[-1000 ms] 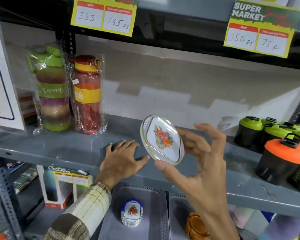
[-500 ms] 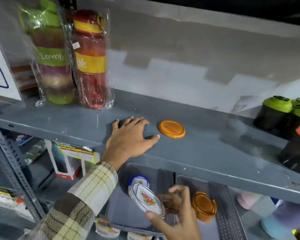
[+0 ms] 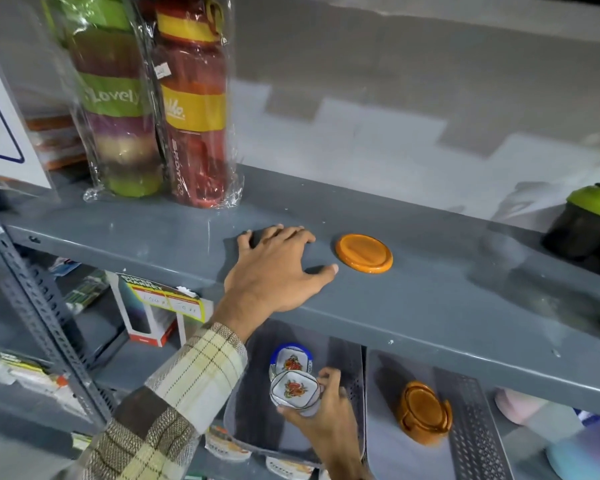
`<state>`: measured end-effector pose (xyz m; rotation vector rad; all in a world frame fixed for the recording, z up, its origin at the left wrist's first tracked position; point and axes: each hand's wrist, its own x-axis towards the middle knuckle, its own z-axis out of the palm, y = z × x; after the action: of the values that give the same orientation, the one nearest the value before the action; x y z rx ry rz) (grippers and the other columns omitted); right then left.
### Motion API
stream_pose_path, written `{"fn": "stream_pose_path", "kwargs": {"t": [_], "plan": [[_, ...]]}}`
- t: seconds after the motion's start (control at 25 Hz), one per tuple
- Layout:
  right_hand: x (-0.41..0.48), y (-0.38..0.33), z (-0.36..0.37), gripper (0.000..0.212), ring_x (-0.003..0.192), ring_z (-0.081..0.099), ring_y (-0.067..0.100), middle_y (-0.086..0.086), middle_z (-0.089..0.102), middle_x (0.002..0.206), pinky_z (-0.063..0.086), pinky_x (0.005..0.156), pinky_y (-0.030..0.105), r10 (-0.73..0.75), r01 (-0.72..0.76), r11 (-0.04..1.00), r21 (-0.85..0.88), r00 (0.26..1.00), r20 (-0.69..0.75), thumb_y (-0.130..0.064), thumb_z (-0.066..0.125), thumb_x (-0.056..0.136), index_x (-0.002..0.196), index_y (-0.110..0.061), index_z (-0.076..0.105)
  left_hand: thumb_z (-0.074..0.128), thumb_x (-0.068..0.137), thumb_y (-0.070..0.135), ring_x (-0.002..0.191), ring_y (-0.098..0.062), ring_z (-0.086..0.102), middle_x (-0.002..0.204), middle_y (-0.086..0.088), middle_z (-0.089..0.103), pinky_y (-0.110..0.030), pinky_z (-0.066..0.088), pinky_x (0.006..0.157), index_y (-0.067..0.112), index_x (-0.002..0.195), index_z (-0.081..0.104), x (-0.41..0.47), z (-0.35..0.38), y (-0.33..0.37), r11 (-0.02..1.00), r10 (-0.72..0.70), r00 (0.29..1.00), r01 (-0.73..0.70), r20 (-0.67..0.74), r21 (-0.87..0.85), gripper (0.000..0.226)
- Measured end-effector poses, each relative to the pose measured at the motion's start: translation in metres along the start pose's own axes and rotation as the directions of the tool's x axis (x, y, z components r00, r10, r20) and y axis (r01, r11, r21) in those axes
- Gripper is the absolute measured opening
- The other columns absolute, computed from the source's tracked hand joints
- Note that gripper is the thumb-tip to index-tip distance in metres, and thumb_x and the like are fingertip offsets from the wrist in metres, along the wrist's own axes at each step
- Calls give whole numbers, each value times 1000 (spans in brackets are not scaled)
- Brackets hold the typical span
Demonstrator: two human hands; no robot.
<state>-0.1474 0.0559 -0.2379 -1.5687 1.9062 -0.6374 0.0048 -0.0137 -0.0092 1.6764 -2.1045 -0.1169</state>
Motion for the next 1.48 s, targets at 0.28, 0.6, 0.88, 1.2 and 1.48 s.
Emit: {"fn": "stream_pose_path", "kwargs": {"t": [0.28, 0.6, 0.88, 1.2, 1.48], "plan": [[33, 11, 18, 90, 111, 59, 25, -3, 68, 117, 47, 94, 41, -15, 10, 997, -72, 997, -70, -65, 83, 57, 128, -33, 38, 40, 87, 75, 146, -10, 22, 157, 16, 34, -53, 8, 119, 35, 143, 43, 0, -1, 0, 1000, 6, 1000, -6, 11, 8, 69], [45, 17, 43, 95, 117, 62, 23, -3, 73, 116, 47, 96, 43, -91, 62, 982, -176, 983, -159, -66, 86, 55, 135, -32, 48, 41, 87, 73, 147, -10, 21, 156, 15, 36, -57, 7, 119, 33, 143, 42, -1, -1, 0, 1000, -9, 1000, 9, 18, -16, 68], [57, 26, 54, 99, 95, 70, 32, 8, 77, 107, 62, 78, 43, -146, 124, 982, -142, 977, -157, -46, 96, 53, 136, -25, 47, 42, 88, 70, 145, -12, 26, 151, 13, 42, -58, 9, 118, 31, 141, 45, 0, 1, 1, 1000, -10, 1000, 10, 5, -30, 66], [69, 22, 43, 130, 133, 52, 31, 4, 53, 147, 51, 101, 50, -184, 178, 960, -216, 983, -5, -57, 95, 44, 151, -22, 29, 43, 88, 70, 146, -14, 24, 153, 10, 40, -61, 8, 117, 30, 142, 44, 1, 0, 0, 999, -14, 1000, 15, 16, -33, 68], [116, 17, 23, 136, 148, 35, 30, -3, 37, 161, 31, 116, 49, -185, 309, 895, -321, 913, 363, -55, 91, 47, 154, -37, 9, 43, 88, 71, 145, -15, 27, 153, 8, 42, -63, 9, 117, 29, 143, 44, 0, 2, -1, 1000, -6, 1000, 6, 4, -31, 69]]}}
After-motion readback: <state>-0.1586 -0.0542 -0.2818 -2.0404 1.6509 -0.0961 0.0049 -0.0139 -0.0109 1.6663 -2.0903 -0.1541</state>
